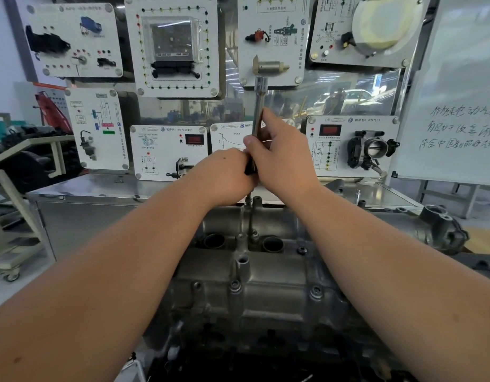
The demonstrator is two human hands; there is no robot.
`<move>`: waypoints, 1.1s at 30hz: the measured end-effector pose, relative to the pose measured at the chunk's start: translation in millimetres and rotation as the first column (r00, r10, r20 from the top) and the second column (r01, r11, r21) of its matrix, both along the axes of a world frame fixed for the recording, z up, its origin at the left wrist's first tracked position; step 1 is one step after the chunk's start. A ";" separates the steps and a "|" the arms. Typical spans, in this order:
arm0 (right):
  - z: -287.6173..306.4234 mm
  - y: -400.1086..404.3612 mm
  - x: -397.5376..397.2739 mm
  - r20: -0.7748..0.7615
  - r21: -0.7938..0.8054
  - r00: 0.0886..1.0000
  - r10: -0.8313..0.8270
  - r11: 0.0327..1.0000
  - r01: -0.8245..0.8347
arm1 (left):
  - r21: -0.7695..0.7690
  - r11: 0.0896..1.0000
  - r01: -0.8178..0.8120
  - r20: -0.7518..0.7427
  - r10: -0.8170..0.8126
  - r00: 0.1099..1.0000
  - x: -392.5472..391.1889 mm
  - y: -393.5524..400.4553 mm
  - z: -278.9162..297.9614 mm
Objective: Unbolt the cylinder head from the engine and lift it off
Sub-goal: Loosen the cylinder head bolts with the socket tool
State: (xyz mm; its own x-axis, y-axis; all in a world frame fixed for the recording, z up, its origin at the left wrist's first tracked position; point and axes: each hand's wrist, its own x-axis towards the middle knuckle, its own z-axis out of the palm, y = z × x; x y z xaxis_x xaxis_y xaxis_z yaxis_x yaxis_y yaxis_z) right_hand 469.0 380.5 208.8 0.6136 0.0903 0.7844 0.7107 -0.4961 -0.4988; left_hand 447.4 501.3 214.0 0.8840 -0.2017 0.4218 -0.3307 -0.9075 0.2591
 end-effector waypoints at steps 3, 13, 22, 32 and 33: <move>0.2 -0.3 -0.1 -0.005 -0.037 1.000 0.011 0.999 -0.011 | -0.018 1.000 0.021 -0.020 -0.022 1.000 -1.8 0.5 -0.3; 2.3 -0.7 -2.5 -0.030 -0.046 0.999 0.021 0.999 -0.022 | 0.004 1.000 0.006 -0.013 -0.006 1.000 -0.3 0.5 -0.4; 1.5 0.4 -3.9 0.051 -0.024 0.999 -0.009 1.000 0.010 | 0.009 1.000 0.003 -0.025 -0.002 1.000 0.6 1.9 -0.7; 1.5 -0.8 -3.4 0.006 -0.022 0.997 0.076 0.997 -0.076 | 0.032 0.999 0.039 -0.009 -0.039 0.999 4.2 4.1 -3.0; 1.5 -1.2 -3.2 0.020 -0.028 0.998 0.057 0.998 -0.057 | 0.043 0.999 0.030 0.001 -0.030 1.000 4.2 4.3 -2.5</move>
